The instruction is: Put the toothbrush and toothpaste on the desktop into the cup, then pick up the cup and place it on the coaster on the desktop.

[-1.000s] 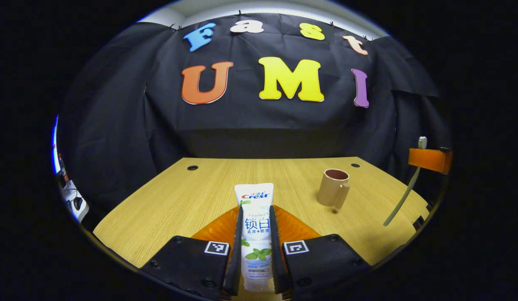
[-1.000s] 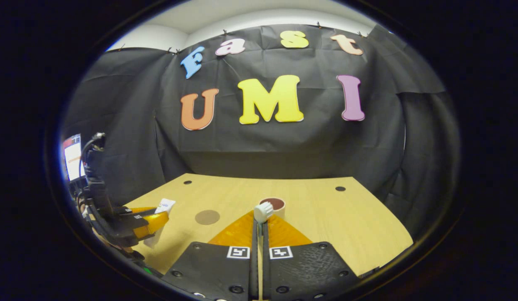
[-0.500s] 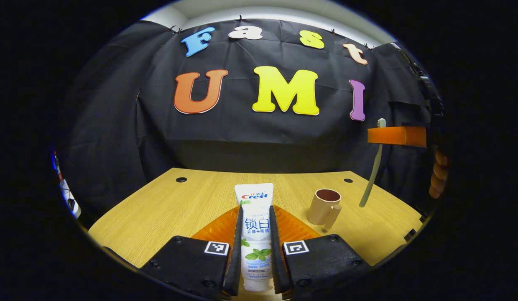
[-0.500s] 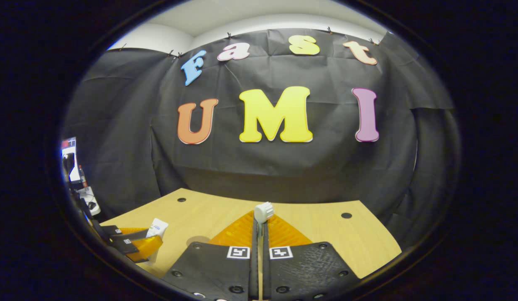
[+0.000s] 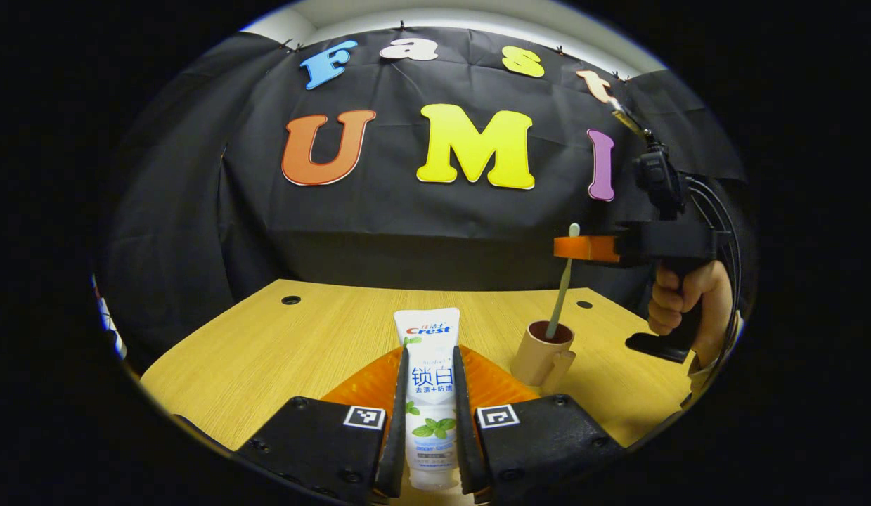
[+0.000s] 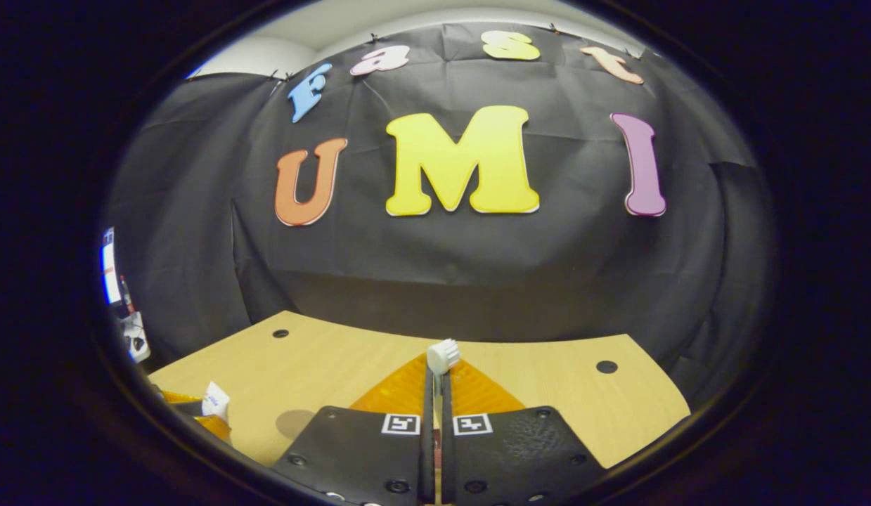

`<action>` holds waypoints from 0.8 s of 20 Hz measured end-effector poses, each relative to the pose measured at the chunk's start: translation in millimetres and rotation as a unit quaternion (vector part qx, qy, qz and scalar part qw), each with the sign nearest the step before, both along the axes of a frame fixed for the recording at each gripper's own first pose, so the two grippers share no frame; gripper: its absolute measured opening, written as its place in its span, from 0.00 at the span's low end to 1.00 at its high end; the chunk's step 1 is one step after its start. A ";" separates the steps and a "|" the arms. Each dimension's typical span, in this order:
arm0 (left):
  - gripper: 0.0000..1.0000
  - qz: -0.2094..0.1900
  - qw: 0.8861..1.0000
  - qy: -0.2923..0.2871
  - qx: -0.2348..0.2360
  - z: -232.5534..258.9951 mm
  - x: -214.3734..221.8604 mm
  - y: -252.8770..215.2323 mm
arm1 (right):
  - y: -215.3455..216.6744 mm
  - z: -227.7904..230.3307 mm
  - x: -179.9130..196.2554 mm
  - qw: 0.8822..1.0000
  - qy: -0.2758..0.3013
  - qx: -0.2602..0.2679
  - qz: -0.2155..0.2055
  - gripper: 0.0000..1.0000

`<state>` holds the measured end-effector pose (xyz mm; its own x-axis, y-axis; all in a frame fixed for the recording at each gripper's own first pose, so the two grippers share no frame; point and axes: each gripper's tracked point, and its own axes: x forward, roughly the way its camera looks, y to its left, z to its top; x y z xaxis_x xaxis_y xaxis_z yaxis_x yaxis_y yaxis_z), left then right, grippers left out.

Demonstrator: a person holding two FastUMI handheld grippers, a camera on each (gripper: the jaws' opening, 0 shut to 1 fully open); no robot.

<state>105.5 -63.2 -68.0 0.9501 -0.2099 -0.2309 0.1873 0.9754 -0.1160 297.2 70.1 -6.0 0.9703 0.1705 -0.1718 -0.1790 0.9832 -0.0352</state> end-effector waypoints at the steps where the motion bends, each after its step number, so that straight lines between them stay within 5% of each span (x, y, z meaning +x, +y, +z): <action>1: 0.33 0.001 1.000 0.000 0.001 0.0 0.4 -0.9 | 0.0 -8.1 4.1 1.000 0.008 -0.003 -0.001 0.02; 11: 0.33 -0.005 1.000 0.002 0.004 -3.9 -4.2 -10.3 | -0.6 -50.2 11.6 0.998 0.051 -0.029 0.003 0.02; 12: 0.34 -0.004 1.000 0.003 0.004 -4.8 -4.5 -9.7 | 1.2 -50.0 9.3 0.998 0.050 -0.032 0.007 0.17; 13: 0.33 -0.002 1.000 0.003 0.006 -3.2 -2.9 -10.6 | 0.2 -48.9 9.6 0.998 0.048 -0.033 0.004 0.48; 16: 0.33 0.000 1.000 0.006 0.007 -2.2 0.2 -15.9 | -0.6 -50.8 8.9 0.998 0.051 -0.030 0.009 0.63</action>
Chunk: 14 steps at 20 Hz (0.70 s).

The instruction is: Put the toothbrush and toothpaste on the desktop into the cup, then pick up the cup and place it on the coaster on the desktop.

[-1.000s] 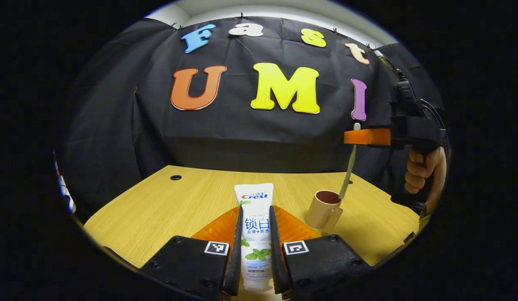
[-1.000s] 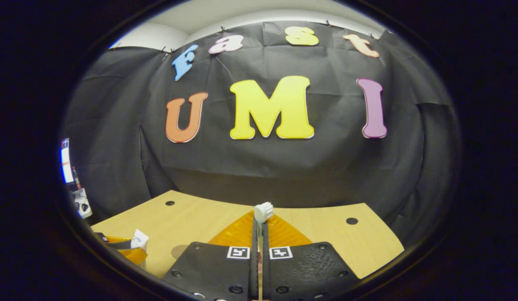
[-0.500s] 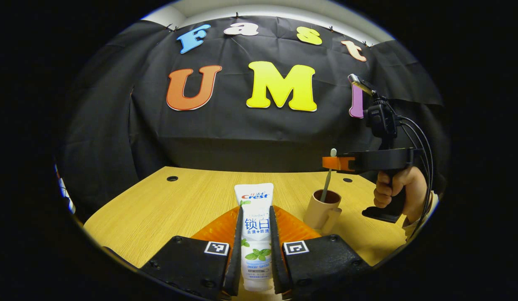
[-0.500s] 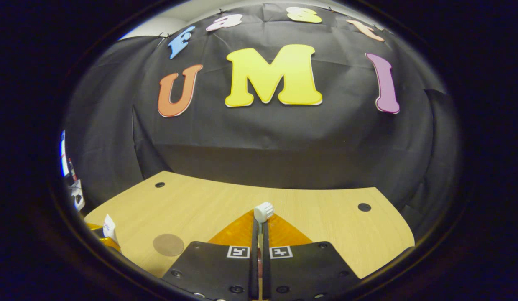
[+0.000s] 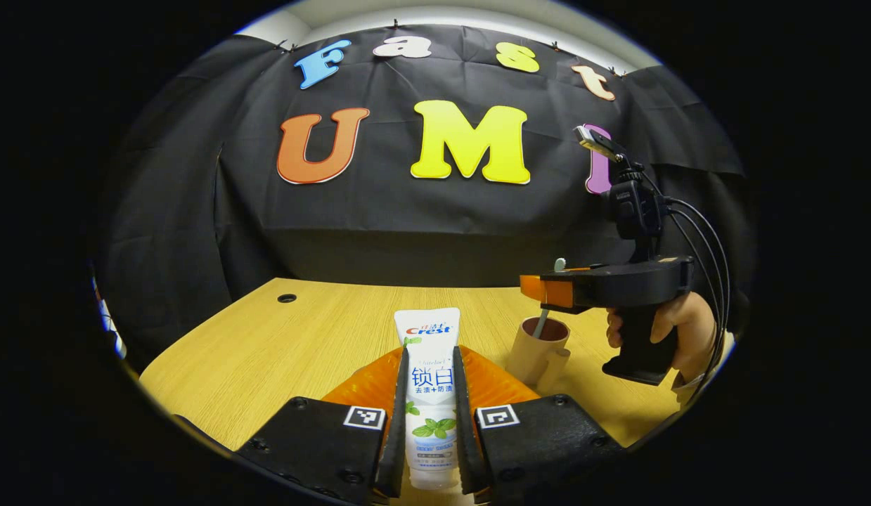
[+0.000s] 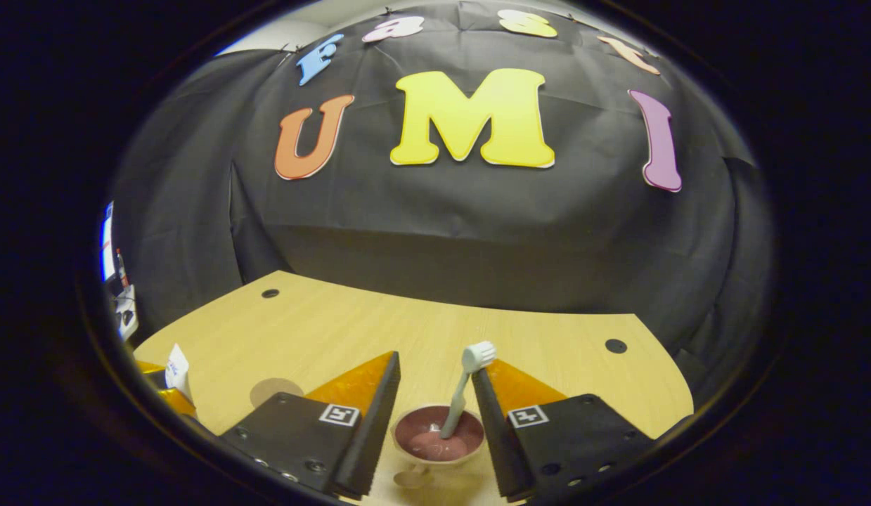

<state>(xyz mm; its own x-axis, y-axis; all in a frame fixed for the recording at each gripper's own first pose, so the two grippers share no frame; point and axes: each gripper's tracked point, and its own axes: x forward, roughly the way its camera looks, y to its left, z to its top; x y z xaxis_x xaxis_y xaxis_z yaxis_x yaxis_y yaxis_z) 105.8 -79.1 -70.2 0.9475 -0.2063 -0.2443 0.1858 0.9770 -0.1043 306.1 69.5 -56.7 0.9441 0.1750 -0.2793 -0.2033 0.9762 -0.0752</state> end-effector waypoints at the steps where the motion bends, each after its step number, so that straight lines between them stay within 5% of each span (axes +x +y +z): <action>1: 0.33 -0.001 1.000 0.001 -0.002 0.7 1.6 -3.5 | 1.1 -3.6 -0.4 1.000 0.006 0.003 0.005 0.68; 10: 0.33 0.002 1.000 -0.015 -0.001 12.2 1.9 -15.2 | -3.1 -29.0 -4.7 0.998 0.056 -0.005 0.010 0.89; 14: 0.33 0.008 1.000 -0.007 -0.002 9.7 8.5 -11.7 | -4.0 -16.6 -5.8 0.999 0.034 -0.008 0.011 0.90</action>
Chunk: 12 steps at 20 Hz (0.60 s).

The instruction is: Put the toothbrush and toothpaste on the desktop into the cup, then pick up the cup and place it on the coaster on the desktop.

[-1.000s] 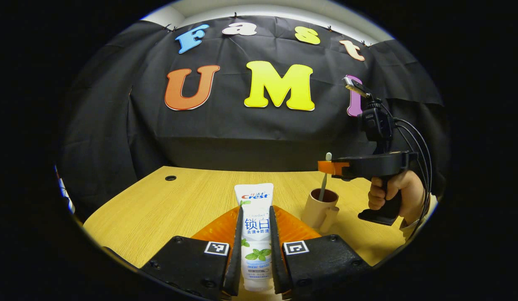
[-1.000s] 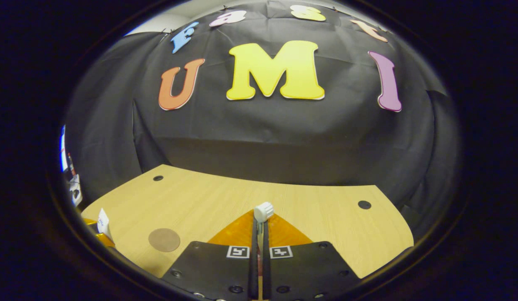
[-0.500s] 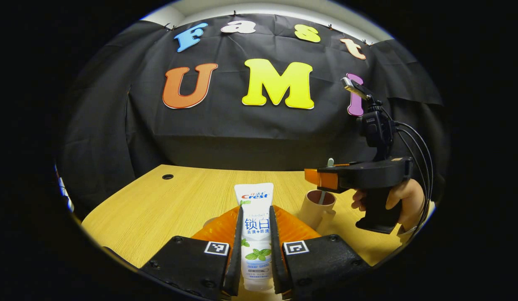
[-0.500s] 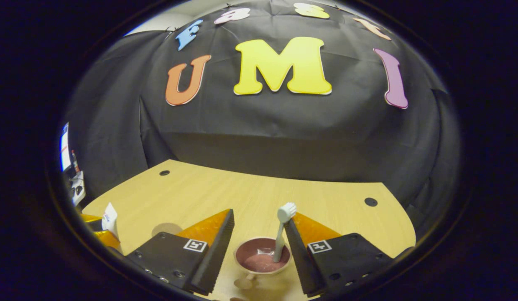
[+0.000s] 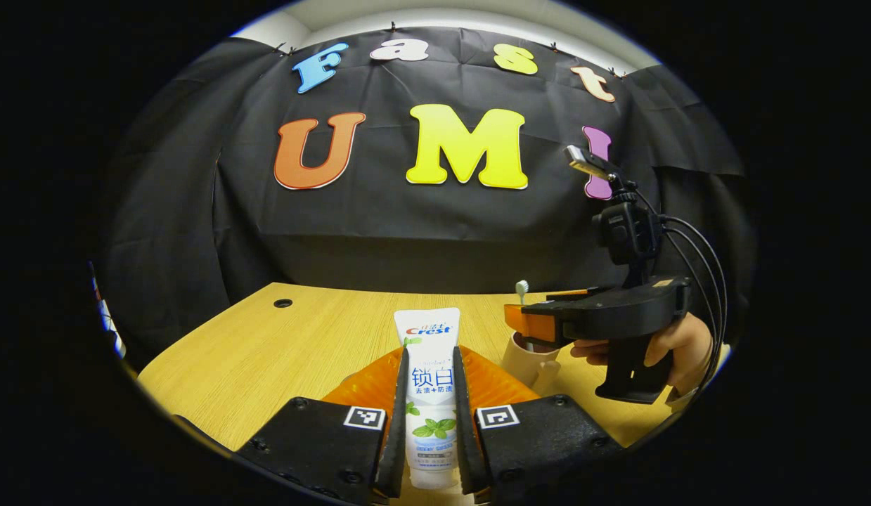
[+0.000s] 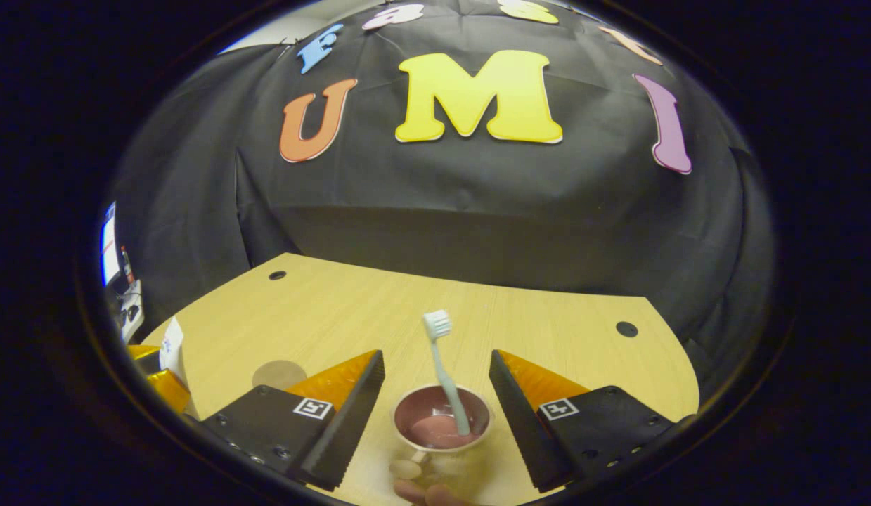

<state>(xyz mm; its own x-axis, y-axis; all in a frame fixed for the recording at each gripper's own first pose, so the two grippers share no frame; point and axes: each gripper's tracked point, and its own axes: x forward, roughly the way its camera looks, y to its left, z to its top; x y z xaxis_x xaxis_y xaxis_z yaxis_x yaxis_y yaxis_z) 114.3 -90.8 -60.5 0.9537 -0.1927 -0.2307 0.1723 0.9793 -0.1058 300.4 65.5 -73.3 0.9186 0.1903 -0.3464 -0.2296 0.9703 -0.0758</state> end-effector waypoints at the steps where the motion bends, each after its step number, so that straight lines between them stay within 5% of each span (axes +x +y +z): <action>1: 0.33 -0.001 1.000 0.000 -0.002 1.1 3.1 -1.2 | 0.3 6.8 -1.4 1.000 -0.008 0.000 0.001 0.91; 12: 0.33 -0.071 0.996 -0.019 -0.045 32.4 41.5 -71.6 | -65.5 74.8 -78.9 0.995 -0.098 0.026 0.001 0.92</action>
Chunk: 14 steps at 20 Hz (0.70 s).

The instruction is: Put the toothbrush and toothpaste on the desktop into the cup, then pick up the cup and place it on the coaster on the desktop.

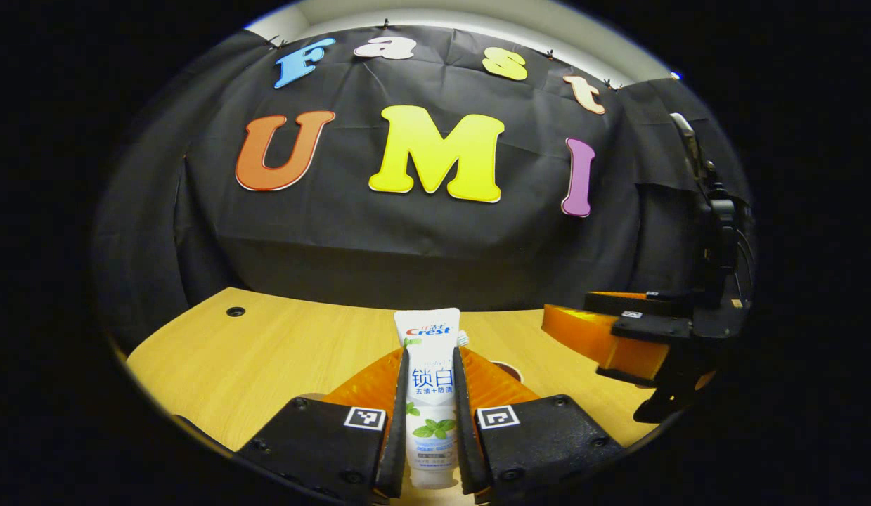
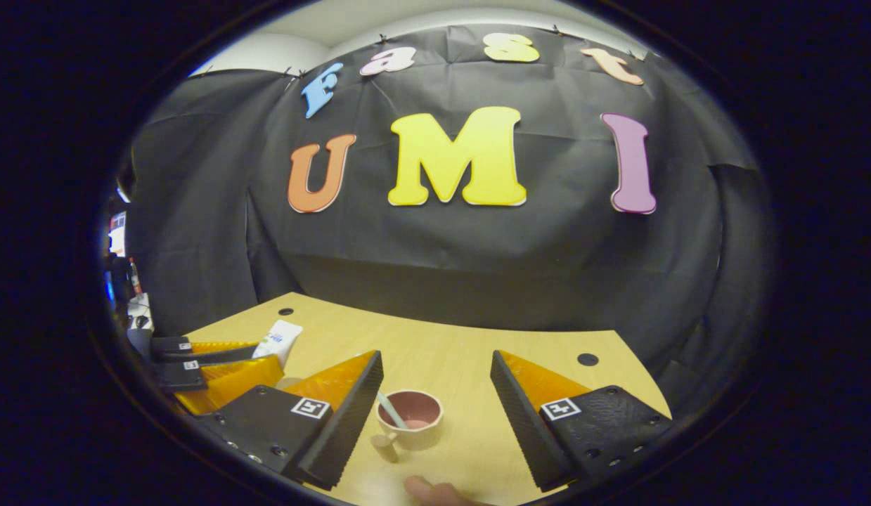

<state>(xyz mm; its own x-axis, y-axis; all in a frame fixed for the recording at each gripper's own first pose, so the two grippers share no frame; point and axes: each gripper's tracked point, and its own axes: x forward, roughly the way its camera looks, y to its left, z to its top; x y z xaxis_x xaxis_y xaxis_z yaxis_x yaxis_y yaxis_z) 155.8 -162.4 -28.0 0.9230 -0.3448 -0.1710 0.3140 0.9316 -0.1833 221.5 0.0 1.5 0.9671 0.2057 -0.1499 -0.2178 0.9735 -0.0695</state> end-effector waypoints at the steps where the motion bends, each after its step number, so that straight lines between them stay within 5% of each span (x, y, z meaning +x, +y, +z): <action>1: 0.33 -0.010 1.000 -0.005 -0.001 2.7 3.4 -8.3 | -10.7 0.3 -9.1 1.000 -0.006 0.003 -0.005 0.92; 7: 0.33 -0.039 0.999 -0.027 -0.010 16.4 28.4 -39.3 | -54.9 -37.2 -54.0 0.999 0.006 0.031 -0.015 0.92; 14: 0.33 -0.050 0.996 -0.071 0.007 33.1 64.6 -80.7 | -84.2 -55.5 -54.3 0.998 0.021 0.053 -0.012 0.92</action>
